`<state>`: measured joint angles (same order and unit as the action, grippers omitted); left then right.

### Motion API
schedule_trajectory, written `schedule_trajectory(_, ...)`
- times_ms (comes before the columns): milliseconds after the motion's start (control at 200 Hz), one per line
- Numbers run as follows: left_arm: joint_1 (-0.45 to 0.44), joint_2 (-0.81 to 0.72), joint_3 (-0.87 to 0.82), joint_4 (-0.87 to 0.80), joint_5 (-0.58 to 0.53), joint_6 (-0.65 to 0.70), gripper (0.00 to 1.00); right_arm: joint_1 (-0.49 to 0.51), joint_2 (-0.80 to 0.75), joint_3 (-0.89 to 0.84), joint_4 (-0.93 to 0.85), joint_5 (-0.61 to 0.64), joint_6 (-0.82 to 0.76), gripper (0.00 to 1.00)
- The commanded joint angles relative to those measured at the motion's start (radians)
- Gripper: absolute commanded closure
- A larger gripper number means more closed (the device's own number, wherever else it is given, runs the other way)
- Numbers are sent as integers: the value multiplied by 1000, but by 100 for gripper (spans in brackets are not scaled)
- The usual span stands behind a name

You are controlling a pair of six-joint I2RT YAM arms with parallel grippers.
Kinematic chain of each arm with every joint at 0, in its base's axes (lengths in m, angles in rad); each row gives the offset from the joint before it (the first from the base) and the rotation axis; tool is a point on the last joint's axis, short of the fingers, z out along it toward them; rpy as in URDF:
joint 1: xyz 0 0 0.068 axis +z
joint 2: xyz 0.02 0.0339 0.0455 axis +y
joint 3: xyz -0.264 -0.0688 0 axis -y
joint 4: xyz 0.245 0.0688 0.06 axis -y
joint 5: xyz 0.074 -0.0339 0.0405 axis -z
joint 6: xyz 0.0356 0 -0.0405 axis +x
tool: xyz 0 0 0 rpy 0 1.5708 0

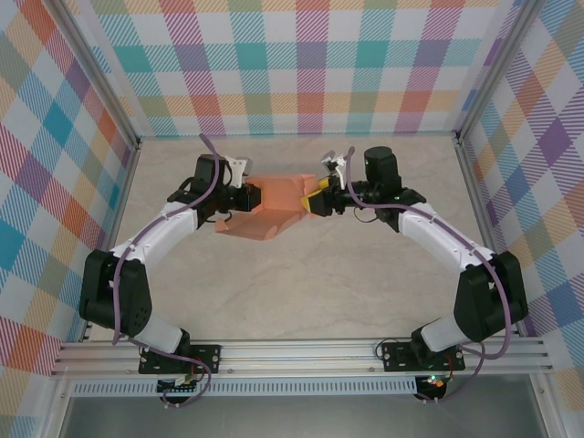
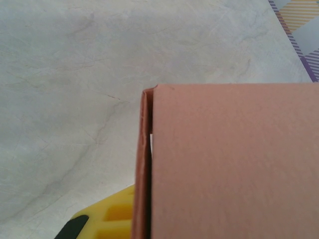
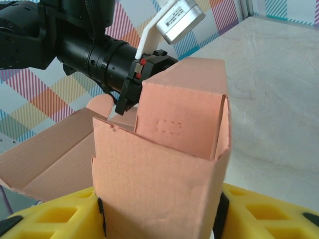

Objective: Fold the paper box

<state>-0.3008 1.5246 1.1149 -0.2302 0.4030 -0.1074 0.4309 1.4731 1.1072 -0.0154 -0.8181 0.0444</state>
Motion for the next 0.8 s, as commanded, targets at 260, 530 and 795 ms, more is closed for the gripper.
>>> schedule_trajectory(260, -3, 31, 31, 11, -26, 7, 100, -65, -68, -13, -40, -125, -11, 33)
schedule_trajectory(530, -3, 28, 25, 12, -22, 10, 100, -123, -76, -30, -25, -112, 24, 41)
schedule_trajectory(795, -3, 16, 13, 16, -18, 12, 100, -216, -102, -64, -42, 18, 32, 48)
